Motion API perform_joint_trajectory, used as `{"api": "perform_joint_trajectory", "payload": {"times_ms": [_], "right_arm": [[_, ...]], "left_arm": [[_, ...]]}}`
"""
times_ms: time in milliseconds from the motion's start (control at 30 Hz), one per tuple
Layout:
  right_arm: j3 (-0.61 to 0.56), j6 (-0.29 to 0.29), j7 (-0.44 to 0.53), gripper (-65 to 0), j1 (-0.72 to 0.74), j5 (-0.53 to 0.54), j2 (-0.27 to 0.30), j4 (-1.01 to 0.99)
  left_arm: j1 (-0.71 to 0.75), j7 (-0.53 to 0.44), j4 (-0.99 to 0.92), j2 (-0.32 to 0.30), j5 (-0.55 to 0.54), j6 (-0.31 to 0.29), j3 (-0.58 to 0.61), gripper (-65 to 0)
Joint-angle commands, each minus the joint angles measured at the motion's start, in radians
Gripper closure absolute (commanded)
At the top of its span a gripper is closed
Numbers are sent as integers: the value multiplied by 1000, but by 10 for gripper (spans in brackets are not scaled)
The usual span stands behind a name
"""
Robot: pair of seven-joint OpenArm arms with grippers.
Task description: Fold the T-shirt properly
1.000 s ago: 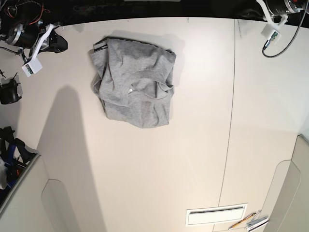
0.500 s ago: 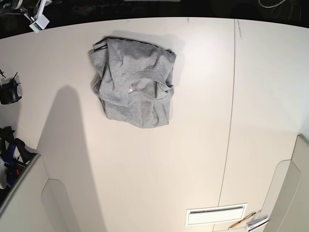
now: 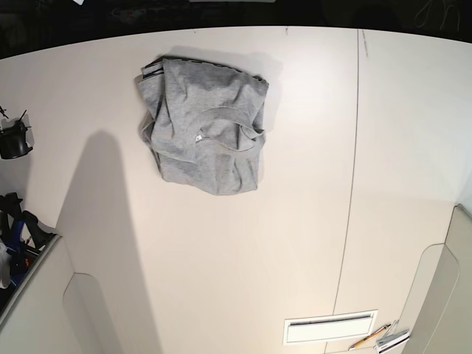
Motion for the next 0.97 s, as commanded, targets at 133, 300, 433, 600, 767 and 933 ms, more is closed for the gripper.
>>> {"api": "perform_joint_trajectory", "payload": {"times_ms": [133,300,433,600,767,933], "right_arm": [[-143,-17,-5,0,36,-72,11,-124],[-278,-43,18,0,169,-148,11,-297],[-389,-66,72,0,318,-163,10,-456],[-545,-142,149,0,523,-246,-3,-627],[-690,-193,186,0,692,-247,-3,-729],[-781,-200,193,0,804,-247,-17,-793]], "left_arm": [[-194,-4,-196,0,18,-9,236,0],[-394,-66,-380,71,53,-9,433,0],[-511,-101,-539,169,77,-9,523,0],[-620,-219,-750,294,193,-9,551,0],[-723,-291,-910,396,249,-9,551,0],[-815,-317,-1023,448,265,-9,547,0]]}}
